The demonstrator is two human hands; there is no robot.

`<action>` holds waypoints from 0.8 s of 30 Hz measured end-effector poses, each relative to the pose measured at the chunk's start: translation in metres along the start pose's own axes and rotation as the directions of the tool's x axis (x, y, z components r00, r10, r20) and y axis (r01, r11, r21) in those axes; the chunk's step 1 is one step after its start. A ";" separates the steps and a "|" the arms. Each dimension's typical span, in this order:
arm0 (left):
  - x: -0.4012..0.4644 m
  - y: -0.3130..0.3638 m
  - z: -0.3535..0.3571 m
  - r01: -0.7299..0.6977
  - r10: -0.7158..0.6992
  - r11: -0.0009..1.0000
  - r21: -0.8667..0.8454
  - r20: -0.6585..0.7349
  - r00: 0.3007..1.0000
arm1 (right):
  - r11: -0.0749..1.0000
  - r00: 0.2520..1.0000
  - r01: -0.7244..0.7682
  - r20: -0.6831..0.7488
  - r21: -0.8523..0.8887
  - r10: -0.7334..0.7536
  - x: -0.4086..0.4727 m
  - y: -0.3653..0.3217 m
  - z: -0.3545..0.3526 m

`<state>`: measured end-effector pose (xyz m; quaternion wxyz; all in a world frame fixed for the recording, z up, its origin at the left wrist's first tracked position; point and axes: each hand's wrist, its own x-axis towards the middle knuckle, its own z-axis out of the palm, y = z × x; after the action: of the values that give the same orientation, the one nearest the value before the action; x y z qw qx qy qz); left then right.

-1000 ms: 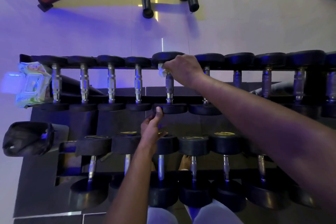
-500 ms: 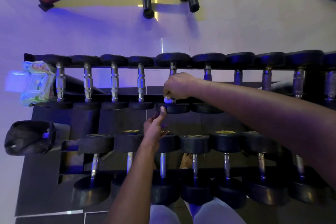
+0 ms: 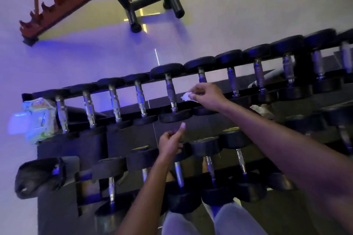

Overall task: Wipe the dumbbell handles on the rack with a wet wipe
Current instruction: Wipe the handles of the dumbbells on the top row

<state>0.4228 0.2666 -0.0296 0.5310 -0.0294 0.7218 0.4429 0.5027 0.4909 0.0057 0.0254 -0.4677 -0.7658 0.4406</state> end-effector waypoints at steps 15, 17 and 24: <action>-0.009 0.031 0.119 -0.076 0.082 0.994 0.081 -0.071 0.994 | 0.902 0.985 -0.171 0.094 0.396 0.146 -0.025 0.064 -0.097; -0.008 0.032 0.129 -0.065 0.074 0.995 0.076 -0.122 0.990 | 0.888 0.975 -0.213 0.145 0.408 0.167 -0.024 0.066 -0.108; -0.013 0.031 0.148 -0.036 0.036 0.999 0.003 -0.252 0.967 | 0.976 0.971 -0.146 0.214 0.163 0.109 -0.007 0.069 -0.133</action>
<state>0.5216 0.3790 -0.0073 0.4269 -0.0728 0.7835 0.4456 0.6144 0.5845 0.0418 -0.0398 -0.4644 -0.6902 0.5536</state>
